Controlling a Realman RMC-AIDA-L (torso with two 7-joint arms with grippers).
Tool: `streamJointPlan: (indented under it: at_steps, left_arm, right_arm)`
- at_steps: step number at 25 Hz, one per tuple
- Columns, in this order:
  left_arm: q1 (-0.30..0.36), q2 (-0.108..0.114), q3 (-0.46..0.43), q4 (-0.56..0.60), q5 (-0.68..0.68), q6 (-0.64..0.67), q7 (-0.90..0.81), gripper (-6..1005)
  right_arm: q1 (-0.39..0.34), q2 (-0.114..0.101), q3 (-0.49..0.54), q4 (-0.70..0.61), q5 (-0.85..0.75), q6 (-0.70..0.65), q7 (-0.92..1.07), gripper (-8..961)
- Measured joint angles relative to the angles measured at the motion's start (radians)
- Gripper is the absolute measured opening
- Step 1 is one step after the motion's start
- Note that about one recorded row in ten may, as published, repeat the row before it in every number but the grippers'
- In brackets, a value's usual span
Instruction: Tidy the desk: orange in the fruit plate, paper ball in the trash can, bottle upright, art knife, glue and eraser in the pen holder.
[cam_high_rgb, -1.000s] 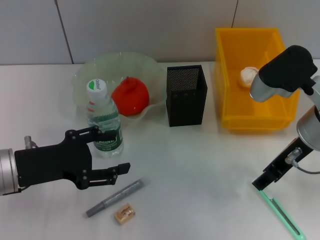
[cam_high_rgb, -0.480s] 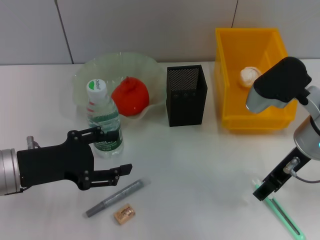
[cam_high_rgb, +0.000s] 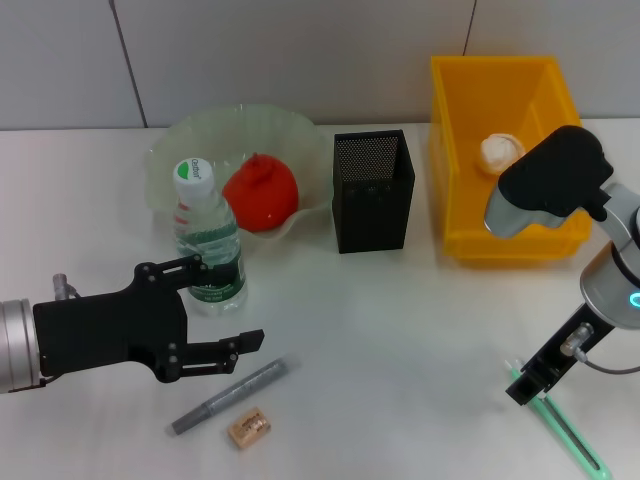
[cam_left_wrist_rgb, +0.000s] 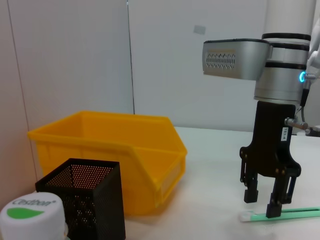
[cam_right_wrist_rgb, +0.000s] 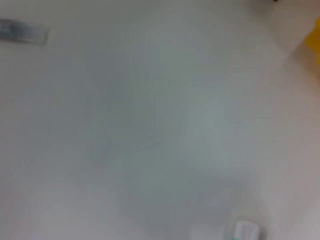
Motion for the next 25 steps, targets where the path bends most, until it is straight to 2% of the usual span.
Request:
streamJointPlan:
  at_steps: [3,25]
  left_arm:
    - [0.000,-0.001,0.000,-0.001,0.000,0.000,0.000,807]
    - [0.001,-0.002,0.002,-0.002,0.000,0.001,0.000,807]
  right_arm:
    - [0.003,0.001,-0.004,-0.020,0.001,0.007,0.003,534]
    - [-0.001,0.001,-0.014,-0.043,0.008,0.023,0.019,532]
